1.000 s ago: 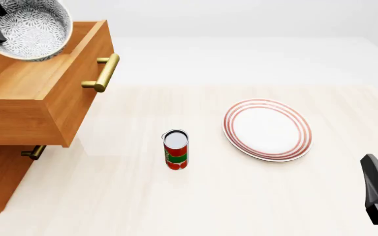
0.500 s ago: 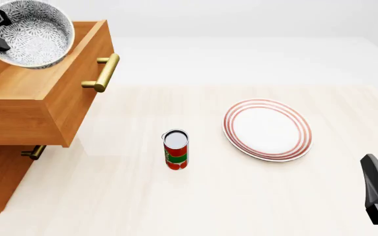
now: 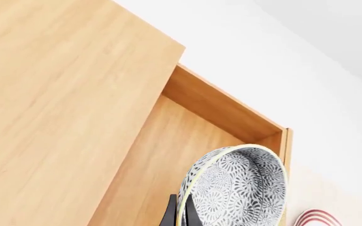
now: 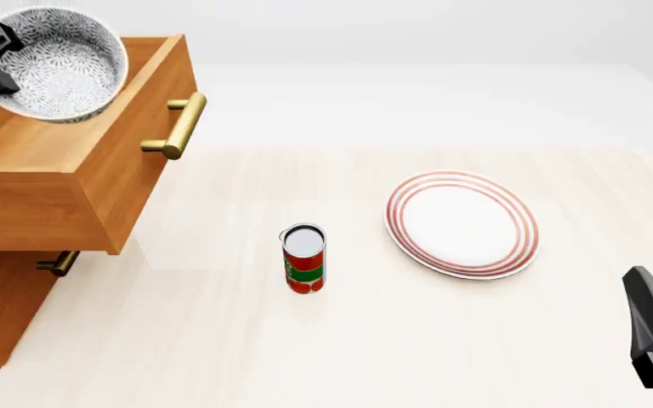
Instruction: Put the bowl in the top drawer of the cabinet.
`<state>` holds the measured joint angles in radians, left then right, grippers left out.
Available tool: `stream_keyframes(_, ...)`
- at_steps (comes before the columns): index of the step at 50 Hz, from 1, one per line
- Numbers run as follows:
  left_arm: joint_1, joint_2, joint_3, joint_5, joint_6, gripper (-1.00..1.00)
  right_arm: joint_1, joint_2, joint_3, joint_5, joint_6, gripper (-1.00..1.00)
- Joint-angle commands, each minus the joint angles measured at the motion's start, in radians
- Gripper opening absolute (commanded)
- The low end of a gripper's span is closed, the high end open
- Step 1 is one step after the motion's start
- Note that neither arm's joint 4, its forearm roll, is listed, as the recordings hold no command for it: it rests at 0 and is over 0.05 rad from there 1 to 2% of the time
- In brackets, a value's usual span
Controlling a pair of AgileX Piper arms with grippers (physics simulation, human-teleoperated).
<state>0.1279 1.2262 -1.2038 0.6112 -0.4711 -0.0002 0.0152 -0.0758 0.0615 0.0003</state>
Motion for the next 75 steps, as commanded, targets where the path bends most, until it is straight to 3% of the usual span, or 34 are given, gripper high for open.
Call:
stream_keyframes(1, 0.001, 0.010, 0.002, -0.015, 0.002, -1.00, 0.000, -0.003, 0.000, 0.003, 0.000, 1.00)
stream_keyframes(75, 0.041, 0.073, 0.063, -0.073, 0.008, -1.00, 0.000, 0.003, 0.000, -0.003, 0.000, 1.00)
